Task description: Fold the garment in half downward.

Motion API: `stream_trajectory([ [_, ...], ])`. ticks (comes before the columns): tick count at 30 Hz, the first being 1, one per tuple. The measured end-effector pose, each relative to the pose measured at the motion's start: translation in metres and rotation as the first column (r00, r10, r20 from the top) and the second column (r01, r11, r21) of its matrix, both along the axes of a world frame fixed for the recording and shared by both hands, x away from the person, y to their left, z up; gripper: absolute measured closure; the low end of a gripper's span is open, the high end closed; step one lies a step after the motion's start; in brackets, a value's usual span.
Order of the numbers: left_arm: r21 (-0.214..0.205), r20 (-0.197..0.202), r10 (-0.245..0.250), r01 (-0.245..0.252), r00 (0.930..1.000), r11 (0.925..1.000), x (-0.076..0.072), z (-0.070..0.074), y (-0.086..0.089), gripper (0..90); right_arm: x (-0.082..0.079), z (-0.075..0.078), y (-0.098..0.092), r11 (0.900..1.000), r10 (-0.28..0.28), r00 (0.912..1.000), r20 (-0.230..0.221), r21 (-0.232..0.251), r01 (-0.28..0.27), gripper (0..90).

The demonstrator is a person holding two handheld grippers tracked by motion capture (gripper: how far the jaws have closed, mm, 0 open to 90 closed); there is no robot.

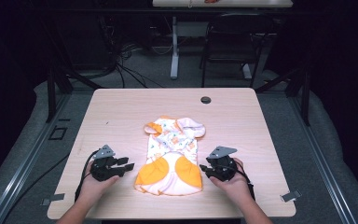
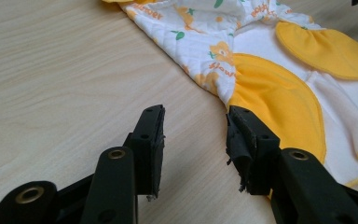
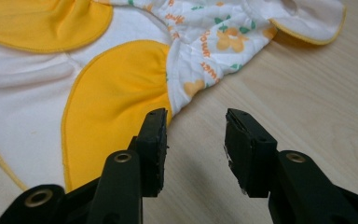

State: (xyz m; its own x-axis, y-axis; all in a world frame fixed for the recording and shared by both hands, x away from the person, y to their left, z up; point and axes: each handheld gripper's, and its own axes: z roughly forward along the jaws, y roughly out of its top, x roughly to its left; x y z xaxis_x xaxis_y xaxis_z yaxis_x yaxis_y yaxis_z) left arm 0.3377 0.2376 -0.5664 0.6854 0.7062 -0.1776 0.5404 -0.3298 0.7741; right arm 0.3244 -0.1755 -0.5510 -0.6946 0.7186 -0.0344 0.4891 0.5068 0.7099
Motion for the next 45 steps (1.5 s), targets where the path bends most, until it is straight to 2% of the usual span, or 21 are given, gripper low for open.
stream_trajectory([
  [11, 0.021, 0.002, -0.011, 0.011, 0.9999, 0.9997, 0.0, -0.003, -0.003, 55.8, 0.002, -0.009, -0.005, 0.9997, -0.007, 0.9999, -0.014, 0.024, 0.007, 56.9],
  [15, 0.024, 0.002, -0.011, 0.011, 0.9999, 0.9996, 0.005, -0.002, -0.006, 57.0, 0.006, -0.007, -0.005, 0.9997, -0.003, 0.9998, -0.018, 0.024, 0.004, 57.1],
  [19, 0.009, -0.023, -0.025, 0.026, 0.9994, 0.9996, 0.013, -0.001, -0.015, 64.5, 0.017, -0.002, -0.004, 0.9972, -0.002, 0.9989, -0.047, 0.075, 0.006, 63.6],
  [23, 0.074, -0.009, -0.072, 0.072, 0.9974, 0.9946, 0.024, -0.001, -0.034, 73.8, 0.032, -0.004, 0.004, 0.9982, 0.008, 0.9982, -0.06, 0.06, -0.004, 73.9],
  [25, 0.081, -0.018, -0.092, 0.093, 0.9956, 0.9924, 0.03, -0.003, -0.046, 79.6, 0.038, -0.005, 0.011, 0.9985, 0.011, 0.9979, -0.064, 0.055, -0.007, 78.7],
  [26, 0.098, -0.015, -0.099, 0.1, 0.995, 0.9902, 0.032, -0.003, -0.051, 81.8, 0.041, -0.006, 0.014, 0.998, 0.017, 0.9981, -0.06, 0.061, -0.013, 82.1],
  [31, 0.119, 0.009, -0.107, 0.105, 0.9942, 0.9873, 0.043, -0.007, -0.073, 89.2, 0.05, -0.008, 0.032, 0.9987, 0.037, 0.9981, -0.05, 0.038, -0.035, 86.4],
  [34, 0.135, 0.003, -0.109, 0.108, 0.994, 0.985, 0.045, -0.011, -0.079, 89.6, 0.055, -0.011, 0.041, 0.9983, 0.051, 0.9969, -0.06, 0.033, -0.049, 87.3],
  [35, 0.149, 0.002, -0.115, 0.114, 0.9933, 0.9822, 0.045, -0.012, -0.081, 89.6, 0.055, -0.013, 0.043, 0.9983, 0.056, 0.9959, -0.071, 0.02, -0.054, 87.6],
  [36, 0.151, 0.013, -0.113, 0.11, 0.9935, 0.9823, 0.044, -0.014, -0.082, 89.7, 0.055, -0.016, 0.046, 0.9985, 0.054, 0.996, -0.071, 0.016, -0.053, 88.0],
  [38, 0.148, 0.007, -0.118, 0.116, 0.993, 0.9822, 0.044, -0.014, -0.08, 89.6, 0.054, -0.021, 0.049, 0.9974, 0.068, 0.9947, -0.078, -0.019, -0.069, 88.3],
  [41, 0.133, -0.004, -0.124, 0.124, 0.9922, 0.9834, 0.042, -0.014, -0.077, 89.7, 0.052, -0.022, 0.048, 0.997, 0.075, 0.994, -0.08, -0.011, -0.076, 88.4],
  [45, 0.136, -0.002, -0.139, 0.138, 0.9903, 0.981, 0.034, -0.014, -0.075, 89.7, 0.047, -0.023, 0.047, 0.9959, 0.09, 0.9924, -0.084, 0.014, -0.09, 88.4],
])
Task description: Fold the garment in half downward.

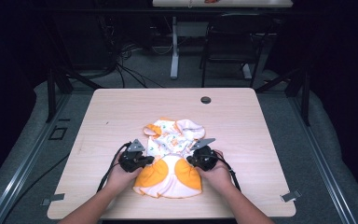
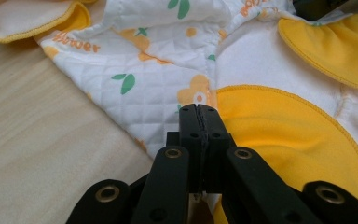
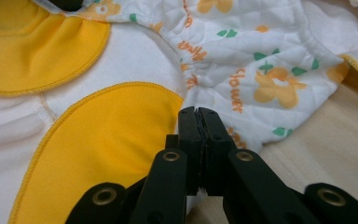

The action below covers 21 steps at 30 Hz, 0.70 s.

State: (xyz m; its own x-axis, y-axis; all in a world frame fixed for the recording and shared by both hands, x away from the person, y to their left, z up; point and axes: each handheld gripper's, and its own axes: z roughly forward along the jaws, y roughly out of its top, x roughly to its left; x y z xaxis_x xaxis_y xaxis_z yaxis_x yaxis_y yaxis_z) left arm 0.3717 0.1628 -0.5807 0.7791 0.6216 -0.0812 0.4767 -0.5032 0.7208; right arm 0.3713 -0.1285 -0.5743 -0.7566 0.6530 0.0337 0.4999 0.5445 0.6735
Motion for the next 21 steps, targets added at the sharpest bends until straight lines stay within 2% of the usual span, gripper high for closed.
stream_trajectory([
  [3, 0.005, -0.01, -0.016, 0.016, 0.9998, 0.9999, -0.008, 0.001, 0.002, 89.6, -0.006, 0.0, 0.001, 0.9998, 0.018, 0.9998, 0.001, -0.007, -0.018, 88.4],
  [10, -0.013, -0.032, -0.025, 0.024, 0.9992, 0.9996, -0.023, 0.0, 0.007, 89.7, -0.023, 0.002, 0.004, 0.9958, 0.082, 0.9966, 0.004, -0.042, -0.082, 88.1],
  [21, -0.037, -0.051, -0.028, 0.026, 0.9983, 0.999, -0.038, -0.001, 0.008, 89.7, -0.036, 0.003, 0.003, 0.9928, 0.109, 0.994, -0.005, -0.049, -0.109, 87.9],
])
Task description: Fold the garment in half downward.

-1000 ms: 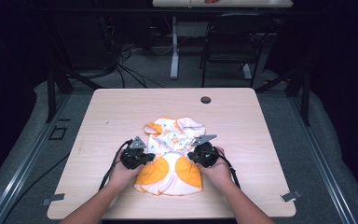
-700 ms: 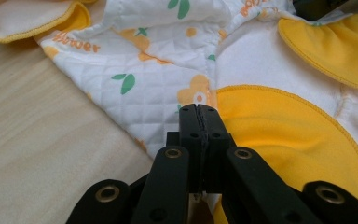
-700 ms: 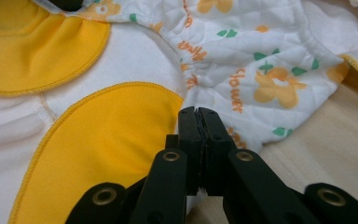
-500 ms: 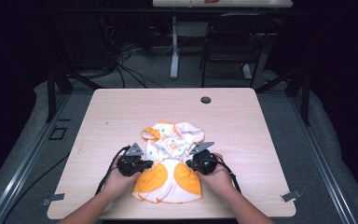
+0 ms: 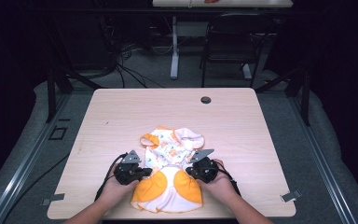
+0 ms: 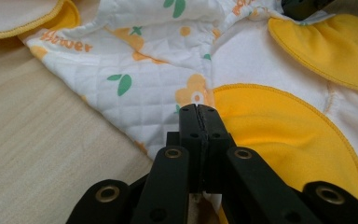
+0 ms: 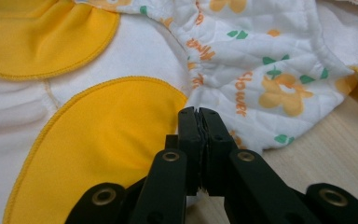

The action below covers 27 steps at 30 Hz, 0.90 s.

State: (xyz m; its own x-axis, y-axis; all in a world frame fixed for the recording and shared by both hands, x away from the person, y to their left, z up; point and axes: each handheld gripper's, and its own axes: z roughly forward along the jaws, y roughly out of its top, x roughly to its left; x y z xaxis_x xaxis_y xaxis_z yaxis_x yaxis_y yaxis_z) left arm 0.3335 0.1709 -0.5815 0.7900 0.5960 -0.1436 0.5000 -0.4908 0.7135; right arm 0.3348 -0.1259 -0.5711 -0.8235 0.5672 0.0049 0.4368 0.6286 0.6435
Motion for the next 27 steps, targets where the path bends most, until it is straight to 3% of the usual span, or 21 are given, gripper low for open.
stream_trajectory([
  [4, 0.001, -0.005, 0.001, -0.001, 1.0, 1.0, -0.002, 0.001, -0.001, 89.5, -0.002, -0.001, 0.0, 0.9999, -0.005, 1.0, -0.006, 0.014, 0.005, 87.0],
  [8, -0.008, -0.018, 0.01, -0.01, 0.9998, 0.9999, 0.006, 0.004, -0.001, 88.3, 0.001, 0.005, 0.001, 1.0, 0.001, 0.9998, -0.022, 0.008, -0.001, 86.9],
  [10, -0.02, -0.012, 0.016, -0.016, 0.9998, 0.9997, 0.012, 0.01, -0.003, 88.1, 0.007, 0.012, 0.001, 0.9997, 0.001, 0.9995, -0.032, 0.025, 0.0, 86.8],
  [16, -0.028, 0.007, 0.007, -0.007, 0.9999, 0.9996, 0.033, 0.033, -0.009, 86.3, 0.031, 0.038, 0.001, 0.9994, -0.028, 0.9996, 0.005, 0.02, 0.028, 86.2],
  [20, -0.009, 0.039, -0.006, 0.007, 0.9992, 0.9999, 0.05, 0.05, -0.015, 85.8, 0.05, 0.049, -0.001, 0.9986, -0.051, 0.9987, 0.004, 0.015, 0.051, 86.1],
  [22, -0.02, 0.039, -0.006, 0.006, 0.9992, 0.9998, 0.056, 0.055, -0.016, 85.6, 0.055, 0.051, -0.001, 0.9981, -0.059, 0.9983, 0.001, 0.016, 0.059, 85.9],
  [27, 0.001, 0.043, 0.017, -0.017, 0.9989, 0.9999, 0.074, 0.063, -0.021, 86.1, 0.068, 0.057, 0.001, 0.9978, -0.067, 0.9978, 0.003, 0.003, 0.067, 85.5],
])
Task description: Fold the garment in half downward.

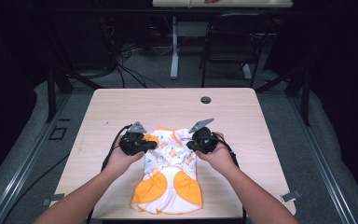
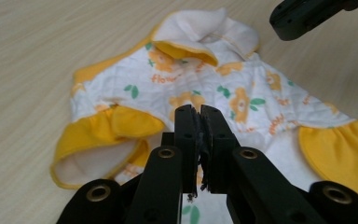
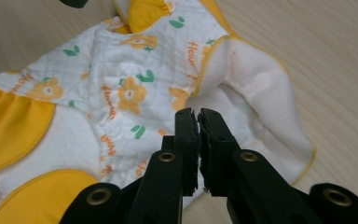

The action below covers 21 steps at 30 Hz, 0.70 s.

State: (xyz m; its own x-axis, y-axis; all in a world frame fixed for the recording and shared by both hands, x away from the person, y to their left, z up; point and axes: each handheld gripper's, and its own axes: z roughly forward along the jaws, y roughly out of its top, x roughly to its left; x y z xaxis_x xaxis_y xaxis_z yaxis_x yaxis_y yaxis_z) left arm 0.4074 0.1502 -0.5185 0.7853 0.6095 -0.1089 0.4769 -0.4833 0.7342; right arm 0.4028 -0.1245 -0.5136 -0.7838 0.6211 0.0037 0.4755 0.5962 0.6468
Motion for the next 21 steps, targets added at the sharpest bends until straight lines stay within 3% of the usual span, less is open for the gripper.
stream_trajectory([
  [6, 0.008, -0.007, 0.037, -0.037, 0.9993, 0.9993, 0.021, 0.003, -0.005, 87.9, 0.017, 0.004, 0.006, 0.9995, -0.015, 0.9999, 0.002, -0.028, 0.015, 85.6],
  [11, 0.037, 0.002, 0.033, -0.033, 0.9994, 0.9988, 0.038, 0.005, -0.01, 86.4, 0.032, 0.005, 0.013, 0.9992, -0.021, 0.9998, -0.003, -0.035, 0.021, 84.3],
  [17, 0.001, -0.016, 0.06, -0.06, 0.9981, 0.9982, 0.059, 0.004, -0.01, 80.5, 0.051, 0.004, 0.02, 0.9992, -0.013, 0.9998, -0.014, -0.038, 0.013, 78.9],
  [21, 0.015, -0.033, 0.079, -0.079, 0.9963, 0.9968, 0.07, -0.001, -0.008, 76.1, 0.062, 0.001, 0.022, 0.9987, -0.019, 0.9995, -0.024, -0.048, 0.018, 74.9],
])
